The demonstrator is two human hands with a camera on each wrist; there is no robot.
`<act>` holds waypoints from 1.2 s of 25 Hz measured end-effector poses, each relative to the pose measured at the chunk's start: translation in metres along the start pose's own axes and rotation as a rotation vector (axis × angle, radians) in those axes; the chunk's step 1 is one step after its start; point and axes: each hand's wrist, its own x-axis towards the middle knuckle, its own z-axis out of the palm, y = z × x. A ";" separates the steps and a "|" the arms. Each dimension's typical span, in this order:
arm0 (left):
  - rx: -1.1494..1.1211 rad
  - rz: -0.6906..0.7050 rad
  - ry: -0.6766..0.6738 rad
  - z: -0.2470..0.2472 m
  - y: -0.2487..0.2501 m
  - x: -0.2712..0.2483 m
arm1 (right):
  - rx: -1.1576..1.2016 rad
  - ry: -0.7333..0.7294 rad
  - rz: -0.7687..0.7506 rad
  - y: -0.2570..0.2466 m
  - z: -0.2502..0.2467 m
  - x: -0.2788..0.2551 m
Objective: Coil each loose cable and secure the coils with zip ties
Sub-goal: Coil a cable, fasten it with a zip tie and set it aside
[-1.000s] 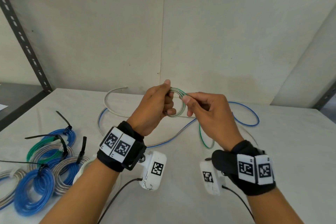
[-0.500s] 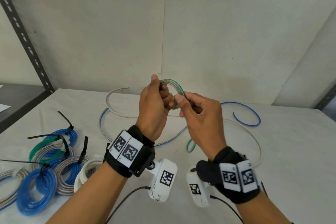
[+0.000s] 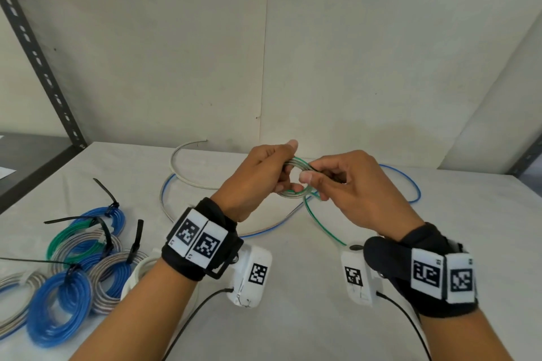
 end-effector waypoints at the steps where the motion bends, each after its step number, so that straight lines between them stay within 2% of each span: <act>1: 0.037 0.028 0.027 0.001 -0.002 0.000 | 0.004 0.005 0.003 0.002 0.001 0.001; 4: 0.235 0.115 0.074 -0.001 -0.005 0.000 | -0.076 -0.042 0.007 0.007 0.003 0.002; 6: 0.221 0.120 0.051 -0.001 -0.005 0.000 | -0.066 -0.043 0.011 0.009 0.003 0.002; 9: 0.014 0.099 0.054 -0.001 -0.005 0.003 | 0.138 0.036 0.033 0.005 0.007 0.002; 12: -0.291 0.102 0.218 -0.010 -0.002 0.008 | 0.292 0.206 0.037 0.006 0.019 0.006; 14: -0.490 0.123 0.332 -0.018 0.000 0.013 | 0.330 0.269 0.013 0.000 0.033 0.007; 17: -0.653 0.142 0.401 -0.015 0.000 0.015 | 0.325 0.328 -0.042 -0.010 0.058 0.003; 19: -0.648 0.154 0.423 -0.009 -0.002 0.014 | 0.325 0.415 -0.059 -0.015 0.067 0.000; 23: -0.445 0.223 0.501 -0.005 -0.003 0.014 | 0.423 0.586 -0.038 -0.007 0.054 0.004; 26: -0.434 0.231 0.517 -0.006 -0.003 0.013 | 0.367 0.502 -0.046 -0.005 0.054 0.005; 28: -0.495 0.207 0.495 -0.004 -0.001 0.012 | 0.314 0.426 -0.058 -0.005 0.058 0.004; 30: -0.570 0.179 0.474 -0.002 0.000 0.010 | 0.308 0.410 -0.065 -0.005 0.059 0.005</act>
